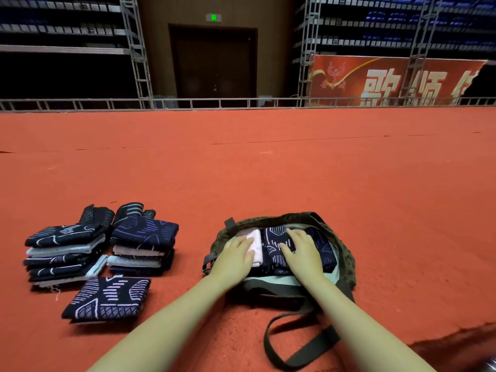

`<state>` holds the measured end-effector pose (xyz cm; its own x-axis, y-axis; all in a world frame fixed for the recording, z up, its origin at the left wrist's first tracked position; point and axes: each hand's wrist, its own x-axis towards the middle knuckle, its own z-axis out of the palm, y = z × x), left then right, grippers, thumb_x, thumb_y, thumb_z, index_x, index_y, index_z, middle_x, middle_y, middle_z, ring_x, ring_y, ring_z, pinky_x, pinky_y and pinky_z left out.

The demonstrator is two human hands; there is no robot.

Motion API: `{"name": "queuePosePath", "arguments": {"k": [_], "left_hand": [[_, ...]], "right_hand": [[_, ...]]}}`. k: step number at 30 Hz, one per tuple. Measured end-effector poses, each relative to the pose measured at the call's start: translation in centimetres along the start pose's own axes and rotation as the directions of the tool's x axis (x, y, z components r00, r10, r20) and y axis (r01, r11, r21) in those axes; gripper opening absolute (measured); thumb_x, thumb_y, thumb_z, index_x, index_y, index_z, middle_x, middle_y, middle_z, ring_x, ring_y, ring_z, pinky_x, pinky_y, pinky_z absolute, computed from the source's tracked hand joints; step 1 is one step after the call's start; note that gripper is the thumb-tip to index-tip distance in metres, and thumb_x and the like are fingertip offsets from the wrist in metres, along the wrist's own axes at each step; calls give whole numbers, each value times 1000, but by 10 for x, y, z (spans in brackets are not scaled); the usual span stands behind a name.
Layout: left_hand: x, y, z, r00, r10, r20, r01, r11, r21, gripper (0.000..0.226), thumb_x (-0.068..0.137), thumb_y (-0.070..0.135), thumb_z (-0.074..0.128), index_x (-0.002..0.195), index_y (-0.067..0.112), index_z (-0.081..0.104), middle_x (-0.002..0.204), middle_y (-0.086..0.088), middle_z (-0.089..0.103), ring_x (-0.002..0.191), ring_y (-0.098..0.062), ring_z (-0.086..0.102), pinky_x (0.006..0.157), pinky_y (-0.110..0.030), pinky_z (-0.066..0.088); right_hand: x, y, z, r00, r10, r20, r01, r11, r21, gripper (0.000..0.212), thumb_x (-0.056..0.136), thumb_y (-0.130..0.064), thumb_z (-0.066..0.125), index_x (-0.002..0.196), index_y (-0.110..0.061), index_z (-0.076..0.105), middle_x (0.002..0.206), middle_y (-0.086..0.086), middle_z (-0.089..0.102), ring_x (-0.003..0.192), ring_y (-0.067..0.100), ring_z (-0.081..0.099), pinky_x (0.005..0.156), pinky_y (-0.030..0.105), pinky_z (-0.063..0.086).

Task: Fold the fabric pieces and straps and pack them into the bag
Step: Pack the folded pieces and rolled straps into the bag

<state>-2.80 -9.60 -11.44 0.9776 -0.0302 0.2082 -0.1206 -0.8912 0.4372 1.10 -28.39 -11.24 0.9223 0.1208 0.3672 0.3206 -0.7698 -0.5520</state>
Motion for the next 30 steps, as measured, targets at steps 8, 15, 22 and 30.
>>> {"name": "queuePosePath", "arguments": {"k": [8, 15, 22, 30], "left_hand": [[-35, -4, -76, 995, 50, -88, -64, 983, -172, 29, 89, 14, 53, 115, 20, 64, 108, -1, 58, 100, -14, 57, 90, -27, 42], [-109, -86, -137, 982, -23, -189, 24, 1000, 1, 22, 89, 13, 55, 103, 24, 69, 97, 7, 61, 92, -9, 56, 83, -27, 43], [-135, -164, -157, 935, -274, 225, 172, 906, 386, 55, 85, 38, 49, 138, 27, 43, 138, 1, 49, 130, -16, 40, 111, -31, 28], [-130, -172, -169, 933, -184, 311, 53, 921, 387, 50, 83, 51, 57, 129, 35, 48, 126, 6, 56, 118, -13, 48, 97, -26, 37]], "right_hand": [[-6, -23, -32, 996, -89, 4, 89, 996, -25, 40, 95, -31, 50, 132, -14, 53, 130, 3, 52, 126, 22, 40, 101, 36, 36], [-23, -114, -7, 940, -335, 57, 317, 925, 211, 32, 91, -23, 52, 121, -15, 62, 117, 2, 59, 114, 17, 48, 96, 26, 35], [-54, -187, 62, 882, -375, 286, 284, 906, 314, 30, 91, -16, 55, 119, -15, 63, 111, 7, 62, 107, 21, 56, 97, 29, 40], [-90, -198, 108, 786, -236, 571, 18, 932, 361, 38, 92, -24, 54, 130, -22, 55, 119, 3, 61, 106, 16, 57, 96, 27, 41]]}}
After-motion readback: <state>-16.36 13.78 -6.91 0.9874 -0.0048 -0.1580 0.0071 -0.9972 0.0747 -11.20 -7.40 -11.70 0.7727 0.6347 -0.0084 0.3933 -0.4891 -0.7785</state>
